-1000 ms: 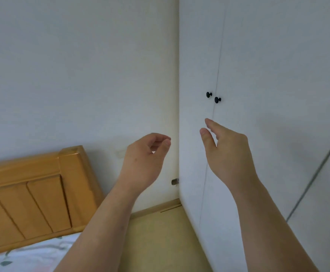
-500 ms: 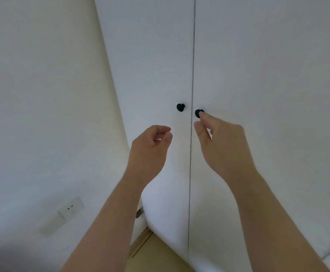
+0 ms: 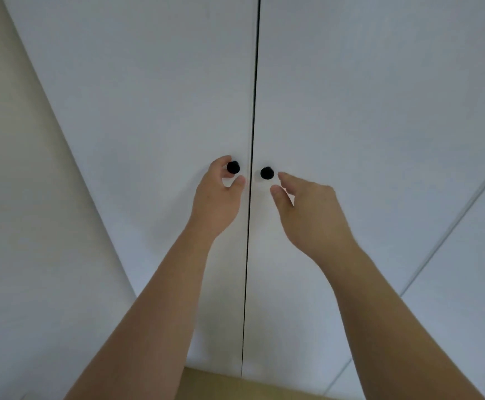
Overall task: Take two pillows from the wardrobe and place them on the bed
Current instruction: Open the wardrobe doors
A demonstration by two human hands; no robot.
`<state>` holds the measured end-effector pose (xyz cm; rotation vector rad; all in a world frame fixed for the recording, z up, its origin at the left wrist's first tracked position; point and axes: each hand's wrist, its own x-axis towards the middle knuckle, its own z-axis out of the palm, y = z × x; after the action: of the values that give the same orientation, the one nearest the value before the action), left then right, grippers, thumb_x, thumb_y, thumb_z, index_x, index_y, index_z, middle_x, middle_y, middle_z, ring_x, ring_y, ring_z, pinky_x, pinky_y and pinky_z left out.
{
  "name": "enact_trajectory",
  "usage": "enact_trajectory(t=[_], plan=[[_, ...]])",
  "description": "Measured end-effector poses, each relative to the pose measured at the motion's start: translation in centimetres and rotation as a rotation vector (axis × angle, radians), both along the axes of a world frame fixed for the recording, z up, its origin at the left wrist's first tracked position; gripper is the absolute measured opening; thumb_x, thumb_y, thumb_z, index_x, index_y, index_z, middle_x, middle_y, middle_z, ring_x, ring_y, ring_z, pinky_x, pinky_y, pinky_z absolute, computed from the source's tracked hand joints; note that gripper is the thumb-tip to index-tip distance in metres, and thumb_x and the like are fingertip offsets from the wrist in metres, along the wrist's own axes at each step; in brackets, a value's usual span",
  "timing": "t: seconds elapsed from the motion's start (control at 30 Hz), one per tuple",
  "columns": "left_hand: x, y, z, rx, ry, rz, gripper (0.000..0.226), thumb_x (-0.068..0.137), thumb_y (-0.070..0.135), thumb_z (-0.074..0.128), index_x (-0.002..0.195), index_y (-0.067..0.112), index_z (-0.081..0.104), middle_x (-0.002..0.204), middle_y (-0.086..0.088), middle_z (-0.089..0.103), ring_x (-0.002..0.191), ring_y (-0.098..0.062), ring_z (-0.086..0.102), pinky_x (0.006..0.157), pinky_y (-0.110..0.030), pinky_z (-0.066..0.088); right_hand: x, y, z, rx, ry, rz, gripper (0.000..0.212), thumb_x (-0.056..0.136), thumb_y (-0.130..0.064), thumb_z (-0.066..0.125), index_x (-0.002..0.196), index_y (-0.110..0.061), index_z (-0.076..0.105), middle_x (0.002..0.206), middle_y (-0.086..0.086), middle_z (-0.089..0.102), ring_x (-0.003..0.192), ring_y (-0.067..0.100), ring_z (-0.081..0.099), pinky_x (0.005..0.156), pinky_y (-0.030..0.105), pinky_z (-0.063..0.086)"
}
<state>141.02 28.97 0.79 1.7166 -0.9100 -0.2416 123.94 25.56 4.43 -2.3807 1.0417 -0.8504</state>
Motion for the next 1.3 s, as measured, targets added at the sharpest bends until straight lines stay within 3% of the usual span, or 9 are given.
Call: enact_trajectory(t=[0.1, 0.23, 0.37, 0.5, 0.6, 0.77, 0.9, 1.0, 1.3], plan=[[0.2, -0.1, 0.2, -0.035, 0.022, -0.008, 0.027, 0.092, 0.028, 0.054, 0.116, 0.039, 0.056, 0.109, 0.016, 0.063, 0.092, -0.014, 0.071, 0.09, -0.047, 0.056, -0.5, 0.8, 0.3, -0.005, 0.062, -0.029, 0.043, 0.108, -0.036, 0.045, 0.145, -0.018, 0.056, 0.122, 0.011, 0.072, 0.11, 0.029, 0.066, 0.092, 0.037, 0.054], [-0.4, 0.7, 0.8, -0.062, 0.088, -0.009, 0.041, 0.092, 0.001, 0.043, 0.11, 0.036, 0.058, 0.106, 0.012, 0.061, 0.082, -0.013, 0.074, 0.089, -0.044, 0.057, -0.9, 1.5, 0.3, 0.01, 0.067, -0.025, 0.045, 0.108, -0.037, 0.045, 0.147, -0.017, 0.055, 0.128, 0.01, 0.07, 0.116, 0.028, 0.065, 0.096, 0.036, 0.052], [-1.3, 3.2, 0.5, -0.086, 0.099, 0.022, 0.048, 0.091, -0.003, 0.041, 0.105, 0.038, 0.061, 0.104, 0.011, 0.063, 0.079, -0.01, 0.073, 0.081, -0.037, 0.056, -0.6, 2.7, 0.1, 0.028, 0.035, 0.027, 0.036, 0.108, -0.034, 0.046, 0.125, -0.009, 0.066, 0.112, 0.012, 0.074, 0.101, 0.03, 0.068, 0.088, 0.038, 0.054], [-2.1, 7.2, 0.1, -0.134, 0.084, 0.068, 0.043, 0.093, -0.004, 0.047, 0.104, 0.033, 0.066, 0.1, 0.01, 0.067, 0.078, -0.007, 0.072, 0.071, -0.023, 0.051, 0.8, 3.3, -0.5, 0.045, 0.031, 0.115, 0.021, 0.107, -0.036, 0.046, 0.106, -0.02, 0.059, 0.089, -0.011, 0.067, 0.082, 0.019, 0.061, 0.08, 0.024, 0.041], [-2.9, 10.4, -0.1, -0.18, 0.072, 0.108, 0.038, 0.096, -0.001, 0.05, 0.1, 0.033, 0.068, 0.1, 0.008, 0.071, 0.089, -0.012, 0.071, 0.081, -0.021, 0.053, 2.2, 4.3, -0.5, 0.131, 0.015, 0.243, 0.049, 0.107, -0.041, 0.043, 0.151, -0.018, 0.049, 0.124, 0.0, 0.07, 0.111, 0.02, 0.065, 0.09, 0.017, 0.044], [-3.5, 14.9, 0.1, -0.187, 0.043, 0.223, 0.028, 0.101, 0.009, 0.048, 0.101, 0.022, 0.073, 0.101, 0.001, 0.074, 0.094, -0.017, 0.07, 0.095, -0.031, 0.055, 3.6, 7.8, -1.4, 0.334, -0.174, 0.494, 0.028, 0.108, -0.032, 0.047, 0.122, -0.025, 0.07, 0.104, -0.013, 0.073, 0.088, -0.002, 0.067, 0.069, 0.004, 0.046], [-3.1, 18.6, 0.1, -0.219, 0.075, 0.334, 0.031, 0.101, 0.007, 0.047, 0.1, 0.019, 0.075, 0.093, 0.001, 0.076, 0.091, -0.018, 0.071, 0.094, -0.032, 0.055, 4.3, 10.3, -2.0, 0.316, -0.174, 0.561, 0.027, 0.107, -0.03, 0.049, 0.112, -0.022, 0.074, 0.091, -0.011, 0.072, 0.086, 0.009, 0.069, 0.074, 0.012, 0.052], [-2.3, 21.7, 0.0, -0.263, 0.109, 0.381, 0.035, 0.099, 0.005, 0.047, 0.094, 0.026, 0.075, 0.088, 0.003, 0.077, 0.09, -0.02, 0.073, 0.087, -0.032, 0.053, 5.5, 12.3, -1.7, 0.339, -0.189, 0.659, 0.027, 0.105, -0.03, 0.052, 0.11, -0.024, 0.078, 0.096, 0.007, 0.077, 0.092, 0.028, 0.071, 0.091, 0.043, 0.06], [-0.4, 29.6, 0.1, -0.432, 0.31, 0.507, 0.031, 0.101, 0.004, 0.043, 0.116, 0.015, 0.069, 0.087, -0.009, 0.078, 0.088, -0.027, 0.076, 0.083, -0.039, 0.059, 11.1, 18.2, -1.4, 0.301, -0.113, 0.876, 0.04, 0.103, -0.037, 0.051, 0.098, -0.006, 0.075, 0.091, 0.02, 0.075, 0.088, 0.038, 0.072, 0.08, 0.049, 0.06]])
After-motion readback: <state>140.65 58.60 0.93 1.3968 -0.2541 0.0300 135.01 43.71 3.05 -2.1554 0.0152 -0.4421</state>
